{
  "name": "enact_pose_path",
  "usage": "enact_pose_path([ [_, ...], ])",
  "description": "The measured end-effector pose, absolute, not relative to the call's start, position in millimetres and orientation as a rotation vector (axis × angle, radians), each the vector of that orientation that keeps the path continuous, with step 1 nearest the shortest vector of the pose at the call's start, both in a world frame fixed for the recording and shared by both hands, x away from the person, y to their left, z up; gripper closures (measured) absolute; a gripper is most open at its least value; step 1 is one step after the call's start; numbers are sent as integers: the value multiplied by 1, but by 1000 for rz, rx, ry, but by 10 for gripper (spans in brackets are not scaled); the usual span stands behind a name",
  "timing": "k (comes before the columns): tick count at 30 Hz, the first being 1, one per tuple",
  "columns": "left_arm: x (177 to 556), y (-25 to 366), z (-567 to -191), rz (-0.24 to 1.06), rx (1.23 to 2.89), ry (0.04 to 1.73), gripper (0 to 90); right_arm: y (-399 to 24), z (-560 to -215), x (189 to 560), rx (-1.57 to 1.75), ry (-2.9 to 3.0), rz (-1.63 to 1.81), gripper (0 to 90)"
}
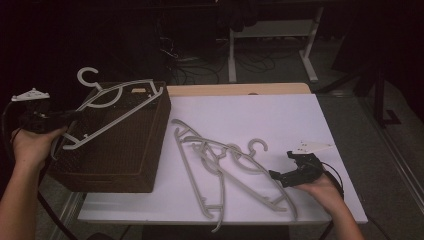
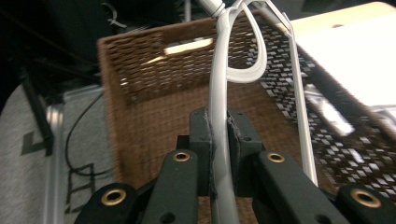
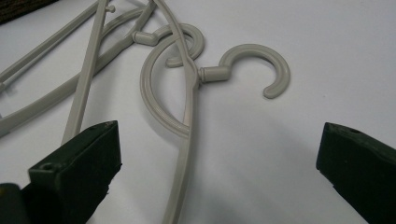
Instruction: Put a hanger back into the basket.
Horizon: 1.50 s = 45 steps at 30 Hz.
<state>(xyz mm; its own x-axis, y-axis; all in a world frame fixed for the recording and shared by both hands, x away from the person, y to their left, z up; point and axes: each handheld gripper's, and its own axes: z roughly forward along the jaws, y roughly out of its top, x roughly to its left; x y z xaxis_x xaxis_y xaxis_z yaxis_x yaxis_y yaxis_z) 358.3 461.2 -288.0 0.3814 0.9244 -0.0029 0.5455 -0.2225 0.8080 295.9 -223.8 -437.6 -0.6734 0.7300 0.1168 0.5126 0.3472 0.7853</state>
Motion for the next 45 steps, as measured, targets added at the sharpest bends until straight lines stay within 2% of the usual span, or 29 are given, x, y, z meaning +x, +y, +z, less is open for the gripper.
enact_pose_path([
  [16, 385, 441, -334, 601, 2085, 1349, 820, -224, -437, 296, 1120, 2354, 1231, 0],
  [21, 384, 443, -341, 570, 2085, 1389, 814, -224, -437, 296, 1117, 2355, 1232, 0],
  [22, 384, 443, -341, 568, 2083, 1396, 799, -224, -437, 296, 1117, 2355, 1233, 0],
  [25, 381, 446, -339, 570, 2068, 1417, 669, -225, -436, 297, 1121, 2349, 1242, 0],
  [28, 379, 446, -337, 568, 2045, 1399, 602, -225, -436, 297, 1122, 2347, 1244, 0],
  [38, 375, 426, -325, 468, 1970, 1242, 454, -222, -433, 297, 1112, 2348, 1242, 0],
  [45, 373, 397, -311, 383, 1908, 1095, 311, -224, -432, 300, 1115, 2342, 1253, 0],
])
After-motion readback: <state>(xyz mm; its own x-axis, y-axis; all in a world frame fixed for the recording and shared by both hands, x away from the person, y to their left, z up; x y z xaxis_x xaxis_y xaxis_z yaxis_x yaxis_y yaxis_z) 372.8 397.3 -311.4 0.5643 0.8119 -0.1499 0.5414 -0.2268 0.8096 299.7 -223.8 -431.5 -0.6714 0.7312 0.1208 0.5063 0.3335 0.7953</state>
